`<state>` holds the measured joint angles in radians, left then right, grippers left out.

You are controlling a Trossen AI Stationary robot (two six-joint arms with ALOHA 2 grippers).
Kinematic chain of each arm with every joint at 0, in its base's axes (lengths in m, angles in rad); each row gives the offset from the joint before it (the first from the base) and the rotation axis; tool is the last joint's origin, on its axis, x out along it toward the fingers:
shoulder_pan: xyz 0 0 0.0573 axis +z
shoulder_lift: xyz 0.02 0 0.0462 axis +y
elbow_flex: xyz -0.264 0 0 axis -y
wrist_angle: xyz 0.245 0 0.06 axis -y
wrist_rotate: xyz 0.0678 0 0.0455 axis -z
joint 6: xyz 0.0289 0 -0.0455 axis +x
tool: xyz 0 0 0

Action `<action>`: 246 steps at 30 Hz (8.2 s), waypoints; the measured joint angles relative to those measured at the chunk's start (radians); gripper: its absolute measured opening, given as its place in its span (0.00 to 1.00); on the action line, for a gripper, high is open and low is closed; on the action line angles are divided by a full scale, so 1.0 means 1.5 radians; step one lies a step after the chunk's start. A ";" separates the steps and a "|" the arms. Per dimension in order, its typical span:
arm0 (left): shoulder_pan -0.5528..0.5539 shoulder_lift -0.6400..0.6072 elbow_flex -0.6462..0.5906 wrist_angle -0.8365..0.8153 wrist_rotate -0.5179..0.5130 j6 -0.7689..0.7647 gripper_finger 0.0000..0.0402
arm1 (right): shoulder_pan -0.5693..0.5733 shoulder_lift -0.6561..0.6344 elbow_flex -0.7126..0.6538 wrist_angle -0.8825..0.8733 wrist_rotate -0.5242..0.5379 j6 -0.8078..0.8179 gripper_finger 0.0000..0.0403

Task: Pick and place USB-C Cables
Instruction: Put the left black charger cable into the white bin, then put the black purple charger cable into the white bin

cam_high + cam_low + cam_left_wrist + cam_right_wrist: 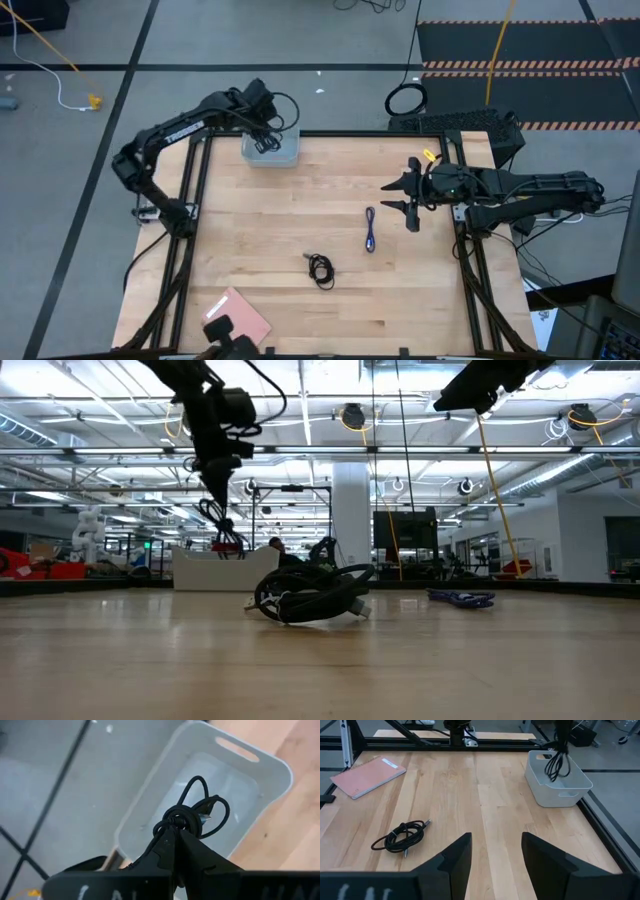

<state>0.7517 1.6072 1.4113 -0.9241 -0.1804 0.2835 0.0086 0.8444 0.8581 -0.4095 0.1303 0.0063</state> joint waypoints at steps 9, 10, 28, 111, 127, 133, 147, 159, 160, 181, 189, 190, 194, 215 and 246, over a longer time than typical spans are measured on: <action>0.000 0.068 0.000 0.007 0.003 0.002 0.08 | 0.000 0.000 0.000 -0.001 0.000 0.005 0.41; 0.000 0.072 0.000 0.009 0.003 0.002 0.08 | 0.000 0.000 0.000 -0.001 0.000 0.005 0.41; 0.004 0.072 -0.028 0.086 0.018 0.004 0.06 | 0.000 0.000 0.000 -0.001 0.000 0.005 0.41; -0.575 -0.538 -0.363 0.336 0.050 -0.101 0.01 | 0.008 0.000 0.000 -0.010 -0.055 0.026 0.26; -0.603 -0.538 -0.408 0.428 0.026 -0.090 0.04 | 0.121 0.000 0.000 0.011 -0.055 -0.017 0.01; -0.602 -0.538 -0.408 0.429 0.026 -0.092 0.01 | 0.153 0.000 0.000 0.008 -0.052 -0.017 0.00; -0.602 -0.538 -0.408 0.430 0.026 -0.101 0.01 | 0.147 0.018 -0.016 -0.015 -0.033 0.030 0.00; -0.602 -0.538 -0.408 0.426 0.026 -0.103 0.03 | 0.122 0.142 0.103 -0.071 -0.047 -0.009 0.00; -0.602 -0.538 -0.408 0.425 0.026 -0.103 0.02 | 0.118 0.153 0.118 -0.084 -0.054 -0.011 0.00; -0.602 -0.538 -0.408 0.425 0.025 -0.101 0.01 | 0.005 0.337 0.355 -0.462 -0.072 -0.012 0.00; -0.602 -0.538 -0.408 0.425 0.025 -0.100 0.06 | -0.024 0.384 0.358 -0.505 -0.108 0.008 0.00; -0.602 -0.538 -0.408 0.425 0.025 -0.100 0.06 | -0.025 0.391 0.358 -0.509 -0.107 0.009 0.00; -0.602 -0.538 -0.408 0.425 0.025 -0.098 0.06 | -0.029 0.420 0.359 -0.520 -0.107 0.022 0.00; -0.602 -0.538 -0.408 0.428 0.025 -0.085 0.06 | -0.040 0.496 0.417 -0.569 -0.103 0.088 0.00; -0.602 -0.538 -0.408 0.428 0.015 -0.075 0.06 | -0.066 0.585 0.415 -0.516 -0.022 0.295 0.00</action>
<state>-0.1513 0.8001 0.7998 -0.2825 -0.1577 0.1703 -0.0902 1.7218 1.4811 -1.1831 0.0977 0.4495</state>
